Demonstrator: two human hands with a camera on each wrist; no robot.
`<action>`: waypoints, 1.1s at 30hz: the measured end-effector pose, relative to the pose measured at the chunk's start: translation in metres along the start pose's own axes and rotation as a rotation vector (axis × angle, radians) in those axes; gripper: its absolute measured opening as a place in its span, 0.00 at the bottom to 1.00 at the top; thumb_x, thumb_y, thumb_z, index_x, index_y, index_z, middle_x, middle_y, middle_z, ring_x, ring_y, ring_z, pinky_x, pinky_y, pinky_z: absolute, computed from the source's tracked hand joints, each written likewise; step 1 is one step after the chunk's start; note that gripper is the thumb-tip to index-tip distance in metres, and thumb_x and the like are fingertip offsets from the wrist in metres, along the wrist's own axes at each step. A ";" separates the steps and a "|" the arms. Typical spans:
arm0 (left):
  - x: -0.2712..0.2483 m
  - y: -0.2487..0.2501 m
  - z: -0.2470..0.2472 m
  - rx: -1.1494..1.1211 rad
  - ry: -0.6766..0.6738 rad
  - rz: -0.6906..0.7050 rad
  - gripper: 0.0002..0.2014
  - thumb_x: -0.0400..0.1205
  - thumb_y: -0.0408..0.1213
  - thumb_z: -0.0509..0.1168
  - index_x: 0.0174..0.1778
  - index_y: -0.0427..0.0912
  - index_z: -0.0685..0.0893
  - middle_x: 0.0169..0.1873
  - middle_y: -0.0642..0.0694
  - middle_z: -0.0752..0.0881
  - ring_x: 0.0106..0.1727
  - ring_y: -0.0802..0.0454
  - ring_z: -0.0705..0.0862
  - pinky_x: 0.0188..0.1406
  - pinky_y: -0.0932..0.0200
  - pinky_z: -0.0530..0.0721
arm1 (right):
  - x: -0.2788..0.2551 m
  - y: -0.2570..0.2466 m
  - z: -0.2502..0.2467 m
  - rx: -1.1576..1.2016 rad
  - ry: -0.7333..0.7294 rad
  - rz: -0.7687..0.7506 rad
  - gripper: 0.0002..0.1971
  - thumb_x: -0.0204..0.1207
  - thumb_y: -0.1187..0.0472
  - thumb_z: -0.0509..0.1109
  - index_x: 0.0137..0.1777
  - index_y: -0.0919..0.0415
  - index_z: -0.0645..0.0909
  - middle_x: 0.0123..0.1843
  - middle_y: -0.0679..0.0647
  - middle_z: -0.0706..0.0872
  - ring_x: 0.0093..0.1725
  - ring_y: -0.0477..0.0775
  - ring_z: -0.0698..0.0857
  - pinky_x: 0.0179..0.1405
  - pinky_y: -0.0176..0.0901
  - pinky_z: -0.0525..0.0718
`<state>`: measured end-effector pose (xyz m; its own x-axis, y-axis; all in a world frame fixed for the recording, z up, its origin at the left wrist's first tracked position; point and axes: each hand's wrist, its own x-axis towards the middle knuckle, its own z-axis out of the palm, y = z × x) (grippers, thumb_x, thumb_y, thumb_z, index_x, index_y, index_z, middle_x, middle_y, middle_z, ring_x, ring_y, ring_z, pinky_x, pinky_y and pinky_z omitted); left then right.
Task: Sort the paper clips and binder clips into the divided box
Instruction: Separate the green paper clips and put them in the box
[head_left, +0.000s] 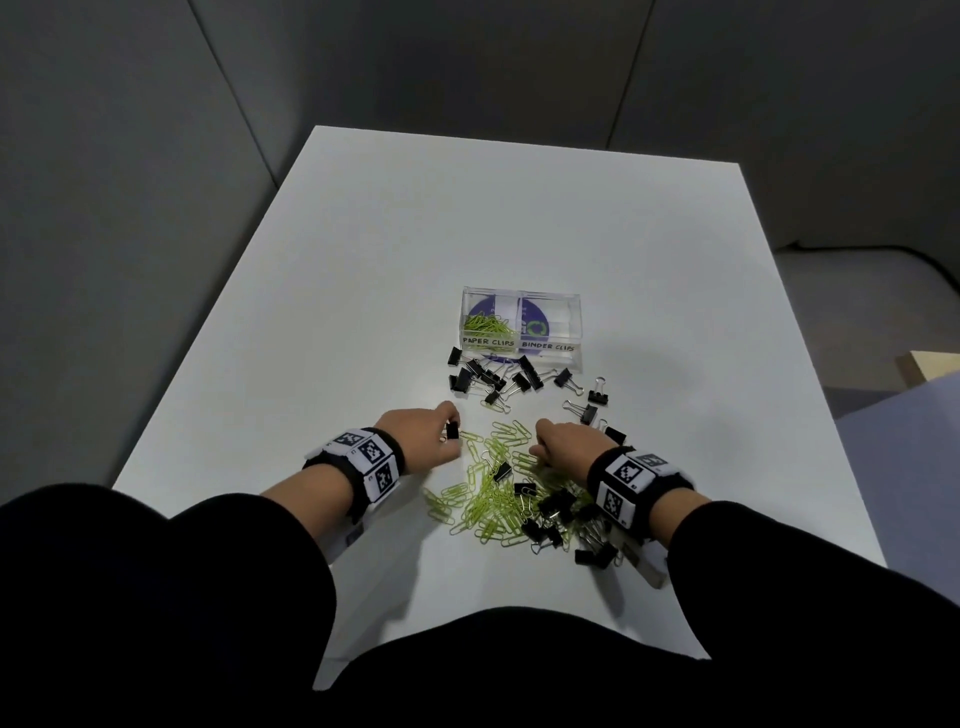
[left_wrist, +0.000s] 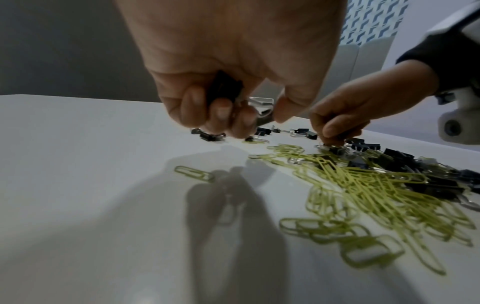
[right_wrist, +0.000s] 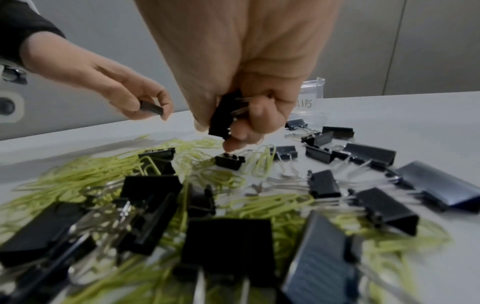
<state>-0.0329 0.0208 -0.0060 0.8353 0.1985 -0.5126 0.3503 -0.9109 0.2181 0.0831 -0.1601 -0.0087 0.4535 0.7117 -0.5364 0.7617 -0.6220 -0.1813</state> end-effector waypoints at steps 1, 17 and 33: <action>0.000 -0.004 -0.002 0.012 0.006 -0.017 0.22 0.83 0.54 0.54 0.65 0.42 0.70 0.44 0.45 0.85 0.43 0.45 0.81 0.43 0.56 0.77 | -0.002 -0.001 0.000 -0.021 0.020 -0.001 0.12 0.85 0.53 0.54 0.55 0.63 0.69 0.54 0.61 0.85 0.47 0.60 0.82 0.42 0.48 0.76; -0.008 -0.016 0.025 -0.213 0.080 -0.152 0.13 0.83 0.31 0.53 0.62 0.38 0.74 0.63 0.37 0.73 0.56 0.37 0.80 0.61 0.51 0.77 | 0.007 -0.042 0.005 -0.088 -0.031 0.017 0.22 0.78 0.44 0.63 0.58 0.64 0.74 0.49 0.57 0.85 0.44 0.58 0.80 0.41 0.44 0.75; 0.015 0.016 0.004 -0.150 -0.132 0.041 0.18 0.83 0.51 0.60 0.60 0.41 0.78 0.57 0.43 0.84 0.57 0.46 0.82 0.57 0.54 0.79 | -0.009 0.008 -0.023 -0.001 -0.027 0.040 0.04 0.79 0.57 0.62 0.47 0.57 0.71 0.40 0.50 0.78 0.42 0.54 0.77 0.37 0.41 0.74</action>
<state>-0.0169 0.0081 -0.0133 0.7909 0.1042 -0.6030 0.3845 -0.8512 0.3572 0.0959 -0.1645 0.0134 0.4713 0.6773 -0.5649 0.7436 -0.6496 -0.1584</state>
